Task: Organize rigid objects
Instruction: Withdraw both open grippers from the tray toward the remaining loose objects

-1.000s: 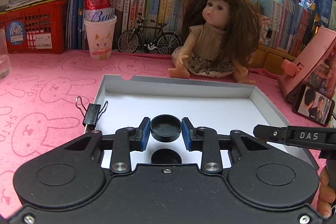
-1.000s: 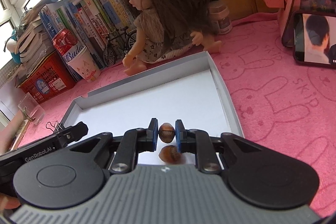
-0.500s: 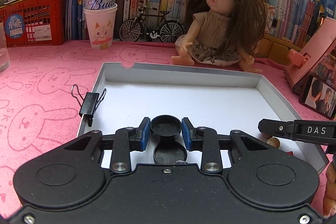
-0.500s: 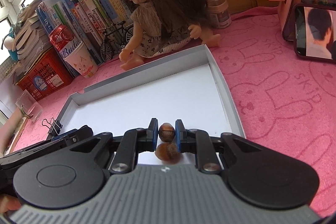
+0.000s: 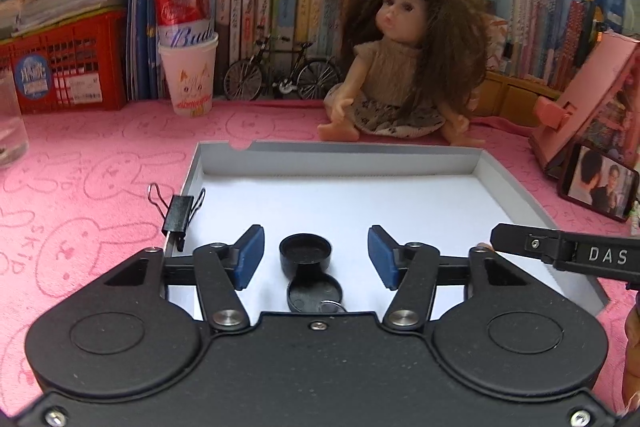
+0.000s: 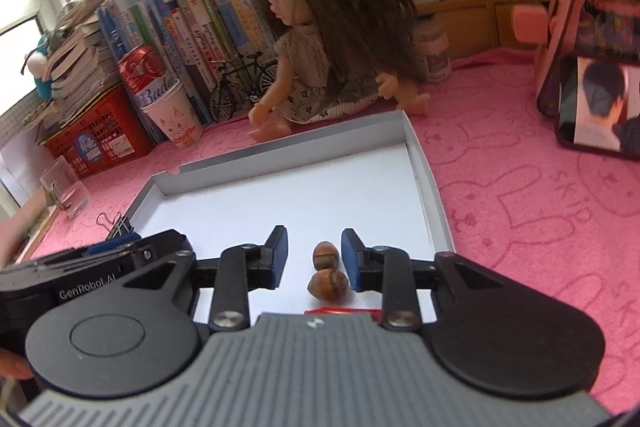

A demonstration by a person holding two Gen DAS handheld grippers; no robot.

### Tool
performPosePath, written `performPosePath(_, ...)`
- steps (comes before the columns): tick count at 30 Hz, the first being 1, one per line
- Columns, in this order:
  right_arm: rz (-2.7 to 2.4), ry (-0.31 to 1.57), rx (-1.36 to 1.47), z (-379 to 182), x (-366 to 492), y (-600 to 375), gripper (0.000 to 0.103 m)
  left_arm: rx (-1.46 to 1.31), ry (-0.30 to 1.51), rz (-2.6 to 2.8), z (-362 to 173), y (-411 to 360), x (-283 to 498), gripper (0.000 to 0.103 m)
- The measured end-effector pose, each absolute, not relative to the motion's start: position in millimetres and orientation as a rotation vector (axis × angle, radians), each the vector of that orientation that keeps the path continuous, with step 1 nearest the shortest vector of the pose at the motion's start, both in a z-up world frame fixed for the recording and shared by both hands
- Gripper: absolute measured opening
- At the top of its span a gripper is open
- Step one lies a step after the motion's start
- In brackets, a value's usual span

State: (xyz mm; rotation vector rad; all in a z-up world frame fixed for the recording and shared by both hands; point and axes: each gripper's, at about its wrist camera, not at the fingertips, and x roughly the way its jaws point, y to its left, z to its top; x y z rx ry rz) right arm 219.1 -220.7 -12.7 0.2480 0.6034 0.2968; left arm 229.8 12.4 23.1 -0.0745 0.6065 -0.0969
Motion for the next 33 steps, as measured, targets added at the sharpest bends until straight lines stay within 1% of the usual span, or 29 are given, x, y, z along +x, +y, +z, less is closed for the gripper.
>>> performPosePath(2, 0.299, 0.584, 0.213, -8.8, 210.8, -218.9, 0.052, -0.063, 0.594, -0.109, 27.2, 9.7, 222.6, 0.06)
performPosePath(5, 0.303, 0.56, 0.176, -3.6, 198.5, -218.1, 0.059, -0.05, 0.588, -0.128, 32.2, 5.3, 212.2, 0.061)
performPosePath(9, 0.303, 0.534, 0.134, 0.7, 183.7, -217.4, 0.069, -0.038, 0.579, -0.157, 37.0, 0.2, 195.5, 0.064)
performPosePath(13, 0.296, 0.517, 0.111, 2.4, 171.1, -219.6, 0.078, -0.025, 0.565, -0.176, 40.6, -2.2, 175.6, 0.069)
performPosePath(16, 0.296, 0.507, 0.097, 1.7, 161.6, -222.2, 0.082, -0.018, 0.548, -0.188, 42.8, -1.1, 160.0, 0.072)
performPosePath(23, 0.288, 0.49, 0.047, -2.8, 140.6, -224.7, 0.085, -0.019, 0.544, -0.22, 44.8, 0.0, 128.4, 0.073)
performPosePath(33, 0.275, 0.483, 0.018, -6.9, 117.9, -223.9, 0.086, 0.009, 0.535, -0.269, 42.0, -9.7, 91.7, 0.074)
